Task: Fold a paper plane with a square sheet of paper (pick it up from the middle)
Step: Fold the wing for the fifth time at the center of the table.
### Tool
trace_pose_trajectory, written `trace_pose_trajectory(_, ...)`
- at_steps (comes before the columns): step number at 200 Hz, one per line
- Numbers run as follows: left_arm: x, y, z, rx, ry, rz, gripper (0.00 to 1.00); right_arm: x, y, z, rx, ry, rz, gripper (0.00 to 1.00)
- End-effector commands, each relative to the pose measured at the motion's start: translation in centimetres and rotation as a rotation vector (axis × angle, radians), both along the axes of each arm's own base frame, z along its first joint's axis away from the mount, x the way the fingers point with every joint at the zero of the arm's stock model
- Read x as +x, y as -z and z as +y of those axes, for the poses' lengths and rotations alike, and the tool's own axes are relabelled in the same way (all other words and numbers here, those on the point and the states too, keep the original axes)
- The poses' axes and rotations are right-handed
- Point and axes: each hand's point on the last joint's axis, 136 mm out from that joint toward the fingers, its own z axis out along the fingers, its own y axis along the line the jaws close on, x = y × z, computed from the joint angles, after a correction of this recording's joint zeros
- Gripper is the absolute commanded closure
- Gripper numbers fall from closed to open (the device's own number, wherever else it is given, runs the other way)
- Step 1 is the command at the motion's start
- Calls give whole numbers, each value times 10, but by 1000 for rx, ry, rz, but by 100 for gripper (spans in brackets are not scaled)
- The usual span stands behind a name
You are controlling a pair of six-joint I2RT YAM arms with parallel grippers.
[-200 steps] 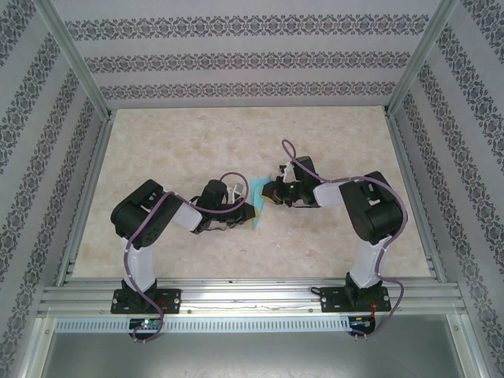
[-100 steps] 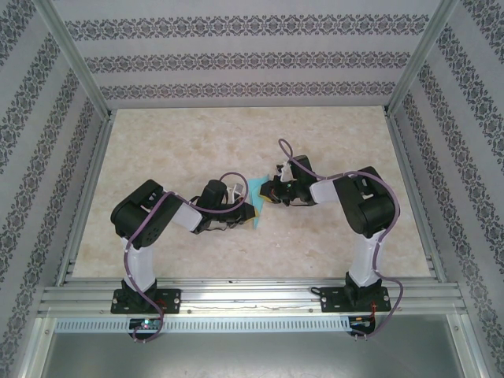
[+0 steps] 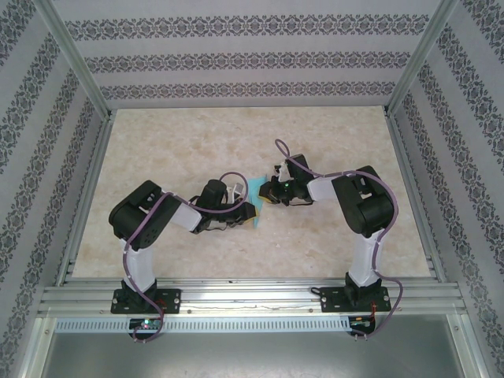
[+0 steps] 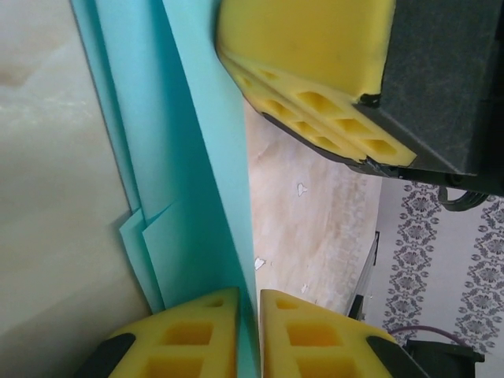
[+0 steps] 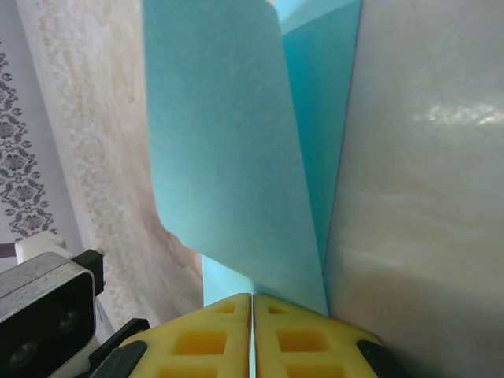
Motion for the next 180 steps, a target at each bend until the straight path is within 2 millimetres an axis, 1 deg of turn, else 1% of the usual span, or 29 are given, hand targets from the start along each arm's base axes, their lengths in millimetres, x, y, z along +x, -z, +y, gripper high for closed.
trace_pose_trajectory(1,-30,34,22,120,18,144,83,-23,40,-4,-126,-24,89,89)
trace_pose_trajectory(24,-36,29,22,118,31,150,83,-24,40,-2,-133,-26,96,89)
trace_pose_trajectory(36,-39,30,22,113,38,162,83,-24,39,-2,-136,-29,96,90)
trace_pose_trajectory(45,-41,29,19,96,48,160,87,-23,37,-2,-140,-30,92,90)
trace_pose_trajectory(62,-41,22,10,46,79,155,87,-24,36,-2,-145,-34,91,90)
trace_pose_trajectory(73,-43,17,4,22,106,156,92,-24,37,-2,-152,-39,92,90)
trace_pose_trajectory(88,-45,19,5,28,101,176,94,-24,38,-2,-158,-42,95,90)
trace_pose_trajectory(99,-46,21,8,41,94,183,97,-25,38,-2,-162,-45,96,90)
trace_pose_trajectory(105,-48,23,9,54,96,194,97,-24,38,-2,-164,-45,97,90)
trace_pose_trajectory(113,-51,26,11,76,103,201,92,-25,39,-2,-167,-43,98,90)
trace_pose_trajectory(124,-52,28,15,107,102,203,90,-24,38,-1,-166,-45,97,90)
trace_pose_trajectory(136,-55,30,18,135,111,211,84,-26,40,-1,-170,-48,100,89)
trace_pose_trajectory(148,-57,29,19,147,122,211,87,-26,40,-1,-171,-47,101,89)
trace_pose_trajectory(174,-61,29,21,178,140,220,85,-27,42,-1,-173,-46,108,90)
trace_pose_trajectory(180,-62,28,22,177,144,218,88,-27,42,-1,-174,-47,108,89)
